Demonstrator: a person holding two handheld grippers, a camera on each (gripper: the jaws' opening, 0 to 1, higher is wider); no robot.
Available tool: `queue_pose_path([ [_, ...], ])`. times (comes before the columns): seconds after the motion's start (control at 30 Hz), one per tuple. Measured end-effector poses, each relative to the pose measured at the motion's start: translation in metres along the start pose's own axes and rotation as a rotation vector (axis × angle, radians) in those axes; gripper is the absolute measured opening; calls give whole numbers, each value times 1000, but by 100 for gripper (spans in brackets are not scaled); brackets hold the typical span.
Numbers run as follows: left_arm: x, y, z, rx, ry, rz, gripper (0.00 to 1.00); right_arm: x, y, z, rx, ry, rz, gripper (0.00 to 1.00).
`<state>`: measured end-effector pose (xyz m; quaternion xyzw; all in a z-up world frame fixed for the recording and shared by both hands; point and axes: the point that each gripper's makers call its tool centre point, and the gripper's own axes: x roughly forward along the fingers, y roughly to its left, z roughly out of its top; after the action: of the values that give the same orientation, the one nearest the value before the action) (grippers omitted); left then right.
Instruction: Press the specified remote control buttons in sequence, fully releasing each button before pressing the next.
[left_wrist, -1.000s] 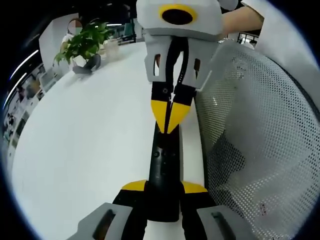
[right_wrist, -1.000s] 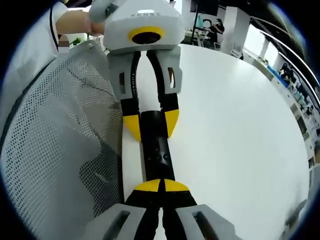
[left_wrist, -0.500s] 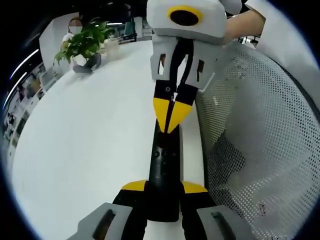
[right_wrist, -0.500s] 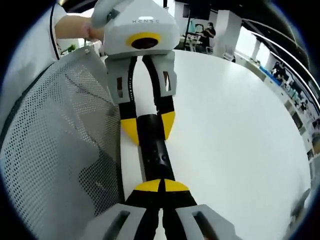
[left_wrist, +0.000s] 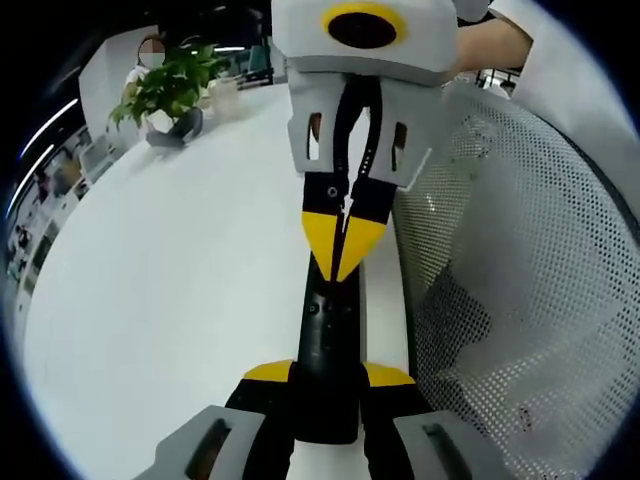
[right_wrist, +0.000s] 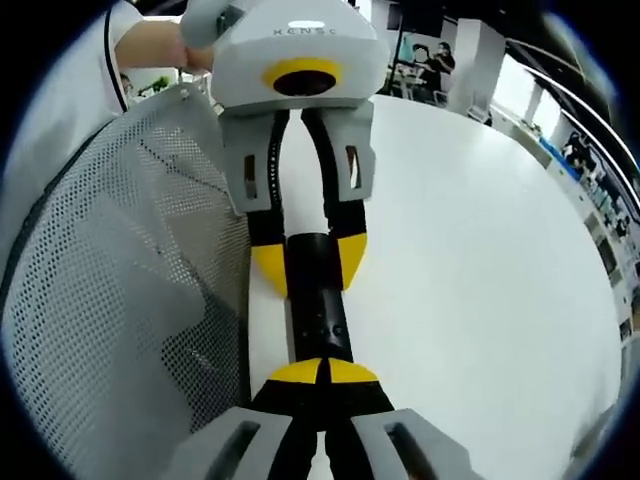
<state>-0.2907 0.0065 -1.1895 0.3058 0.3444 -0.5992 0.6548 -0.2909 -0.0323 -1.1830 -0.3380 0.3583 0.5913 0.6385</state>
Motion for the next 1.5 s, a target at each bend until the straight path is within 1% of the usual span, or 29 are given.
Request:
queue_pose_path([
  [0.1, 0, 0, 0, 3, -5, -2, 24, 1, 0, 0, -4, 17, -20, 0],
  [0.17, 0, 0, 0, 3, -6, -1, 24, 1, -1, -1, 4, 15, -27, 0],
  [0.3, 0, 0, 0, 5, 0, -3, 24, 0, -3, -1, 88, -31, -37, 0],
  [0.4, 0, 0, 0, 5, -3, -3, 24, 1, -4, -1, 126, -37, -35, 0],
  [0.47, 0, 0, 0, 5, -3, -3, 24, 1, -3, -1, 132, -40, -37, 0],
  [0.53, 0, 0, 0, 5, -1, -2, 24, 0, -2, -1, 115, -51, -48, 0],
  [0.67, 1, 0, 0, 3, 4, -1, 24, 0, -3, 0, 130, -71, -50, 0],
  [0.77, 0, 0, 0, 1, 2, -1, 24, 0, -4, 6, 116, -83, -50, 0],
  [0.87, 0, 0, 0, 1, -1, -1, 24, 2, -6, 6, 87, -61, -45, 0],
  [0.97, 0, 0, 0, 0, -4, 0, 24, 5, -4, 5, 58, -40, -31, 0],
  [1.13, 0, 0, 0, -1, -8, 0, 24, 5, -3, 5, 30, -28, -36, 0],
  [1.2, 0, 0, 0, -1, -9, 0, 24, 5, -3, 6, 5, -18, -40, 0],
  [1.3, -1, 0, 0, -3, -15, 0, 24, 6, -2, 6, -24, -8, -53, 0],
  [1.4, -1, 0, 0, -2, -23, 0, 24, 6, -2, 6, -52, -5, -82, 0],
  [1.47, -1, 0, 0, 3, -22, -1, 24, 6, -3, 7, -49, -5, -89, 0],
  [1.5, -1, 0, 0, 4, -20, -2, 24, 6, -4, 7, -28, -10, -91, 0],
])
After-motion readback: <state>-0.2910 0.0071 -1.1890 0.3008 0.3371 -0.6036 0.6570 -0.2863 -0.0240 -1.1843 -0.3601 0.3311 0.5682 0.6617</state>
